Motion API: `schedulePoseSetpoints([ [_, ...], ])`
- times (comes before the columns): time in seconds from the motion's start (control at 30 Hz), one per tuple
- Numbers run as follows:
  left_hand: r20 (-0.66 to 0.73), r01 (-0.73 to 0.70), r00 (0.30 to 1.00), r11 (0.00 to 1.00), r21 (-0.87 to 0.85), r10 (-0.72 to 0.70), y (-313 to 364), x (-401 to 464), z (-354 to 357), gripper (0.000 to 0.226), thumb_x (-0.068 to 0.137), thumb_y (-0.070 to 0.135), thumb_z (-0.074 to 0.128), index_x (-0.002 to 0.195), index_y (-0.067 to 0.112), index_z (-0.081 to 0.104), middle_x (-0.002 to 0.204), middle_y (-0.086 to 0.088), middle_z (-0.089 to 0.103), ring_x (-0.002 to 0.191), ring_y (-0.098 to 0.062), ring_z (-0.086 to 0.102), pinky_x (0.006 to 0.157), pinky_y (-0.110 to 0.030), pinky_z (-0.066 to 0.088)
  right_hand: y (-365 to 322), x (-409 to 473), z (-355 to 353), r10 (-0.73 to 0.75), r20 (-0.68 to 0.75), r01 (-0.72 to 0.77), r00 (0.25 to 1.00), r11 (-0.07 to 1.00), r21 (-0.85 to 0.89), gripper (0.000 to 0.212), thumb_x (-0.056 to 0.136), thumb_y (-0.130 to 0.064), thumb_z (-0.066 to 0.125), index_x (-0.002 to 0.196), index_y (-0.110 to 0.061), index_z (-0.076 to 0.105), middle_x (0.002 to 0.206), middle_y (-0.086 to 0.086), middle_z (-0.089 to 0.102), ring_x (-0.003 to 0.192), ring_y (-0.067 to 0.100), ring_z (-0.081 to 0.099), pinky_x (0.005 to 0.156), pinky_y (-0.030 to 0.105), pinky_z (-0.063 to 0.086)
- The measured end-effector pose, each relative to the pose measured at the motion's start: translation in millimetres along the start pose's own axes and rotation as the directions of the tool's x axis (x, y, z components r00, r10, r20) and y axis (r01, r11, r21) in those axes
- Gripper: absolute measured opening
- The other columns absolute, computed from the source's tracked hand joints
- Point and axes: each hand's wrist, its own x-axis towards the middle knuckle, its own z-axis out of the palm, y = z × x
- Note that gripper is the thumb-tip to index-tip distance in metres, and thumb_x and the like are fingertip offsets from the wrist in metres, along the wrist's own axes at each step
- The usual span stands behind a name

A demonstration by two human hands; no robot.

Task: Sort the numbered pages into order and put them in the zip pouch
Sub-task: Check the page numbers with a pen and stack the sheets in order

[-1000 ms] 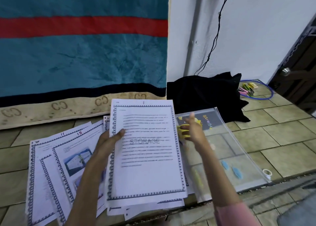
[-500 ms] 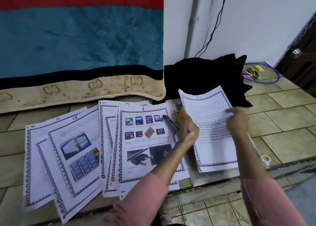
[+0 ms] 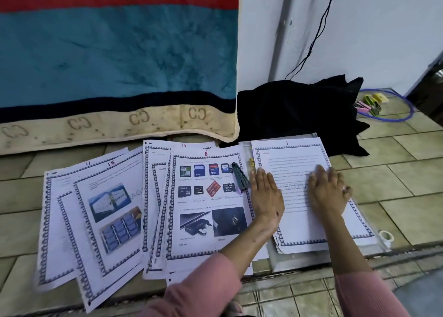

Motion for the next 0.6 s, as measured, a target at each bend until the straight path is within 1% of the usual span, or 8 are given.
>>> schedulePoseSetpoints([
  [0.1,-0.006,-0.016,1.0,1.0,0.023,0.017,-0.6,-0.7,-2.4,0.056,0.102,0.028,0.01,0.145,-0.006,0.001,0.155,-0.023,-0.001,0.145,-0.035,-0.005,0.111,-0.046,-0.016,0.3,2.2,0.8,0.007,0.033,-0.006,0.999,0.999,-0.045,0.052,0.098,-0.042,0.021,0.147,-0.023,0.024,0.157,0.01,0.015,0.146,0.029,0.005,0.115,0.052,0.003],
  [0.17,-0.02,-0.054,0.998,0.998,0.012,0.054,-4.2,-2.6,-8.0,0.056,0.102,0.03,0.013,0.146,-0.003,0.002,0.156,-0.02,-0.003,0.145,-0.033,-0.008,0.112,-0.045,-0.015,-1.1,1.1,0.2,0.007,0.039,-0.004,0.999,0.998,-0.056,0.053,0.098,-0.041,0.022,0.147,-0.021,0.022,0.158,0.011,0.012,0.146,0.03,0.0,0.115,0.053,-0.001],
  [0.23,-0.059,-0.14,0.989,0.982,-0.131,0.133,-13.3,-8.5,-19.6,0.056,0.102,0.031,0.02,0.148,0.006,0.005,0.157,-0.017,-0.004,0.145,-0.03,-0.01,0.114,-0.043,-0.014,-7.8,-2.2,-2.4,-0.022,-0.011,0.022,1.0,1.0,-0.012,0.053,0.098,-0.037,0.028,0.147,-0.018,0.024,0.157,0.013,0.012,0.146,0.031,-0.002,0.116,0.055,-0.002],
  [0.3,-0.154,-0.167,0.981,0.927,-0.337,0.121,-34.2,-22.6,-33.8,0.055,0.101,0.029,0.026,0.149,0.012,0.008,0.158,-0.013,-0.001,0.146,-0.026,-0.007,0.117,-0.039,-0.009,-24.1,-11.4,-4.5,-0.087,-0.091,0.094,0.992,0.993,0.071,0.053,0.098,-0.038,0.027,0.146,-0.015,0.028,0.156,0.015,0.015,0.146,0.032,0.0,0.115,0.055,-0.001],
  [0.4,-0.225,-0.059,0.97,0.814,-0.578,-0.09,-81.6,-47.3,-42.6,0.051,0.099,0.022,0.032,0.148,0.013,0.019,0.158,-0.008,0.01,0.147,-0.02,0.004,0.118,-0.031,0.001,-59.5,-39.1,-5.4,-0.233,-0.181,0.266,0.955,0.946,0.185,0.057,0.092,-0.041,0.025,0.14,-0.013,0.039,0.153,0.015,0.026,0.145,0.032,0.009,0.115,0.05,0.004],
  [0.47,-0.205,0.079,0.943,0.773,-0.629,-0.263,-120.4,-62.1,-40.2,0.049,0.098,0.021,0.036,0.145,0.013,0.028,0.156,-0.008,0.018,0.145,-0.02,0.013,0.118,-0.029,0.009,-86.9,-63.3,0.5,-0.356,-0.168,0.388,0.919,0.892,0.232,0.052,0.092,-0.039,0.029,0.134,-0.014,0.048,0.149,0.014,0.034,0.143,0.031,0.018,0.114,0.048,0.012],
  [0.53,-0.13,0.26,0.893,0.73,-0.633,-0.431,-156.1,-74.3,-37.3,0.048,0.097,0.023,0.04,0.143,0.013,0.033,0.155,-0.009,0.023,0.144,-0.023,0.019,0.118,-0.034,0.017,-110.9,-83.8,8.7,-0.437,-0.117,0.452,0.892,0.844,0.29,0.052,0.092,-0.042,0.029,0.129,-0.016,0.053,0.142,0.013,0.043,0.136,0.032,0.031,0.108,0.047,0.027],
  [0.6,-0.008,0.42,0.834,0.644,-0.639,-0.552,-184.1,-86.6,-36.9,0.048,0.096,0.023,0.04,0.142,0.01,0.032,0.153,-0.011,0.026,0.141,-0.027,0.024,0.114,-0.038,0.022,-129.8,-95.7,18.4,-0.509,-0.059,0.503,0.859,0.816,0.286,0.059,0.088,-0.049,0.026,0.13,-0.017,0.052,0.139,0.012,0.048,0.131,0.032,0.036,0.105,0.046,0.033],
])
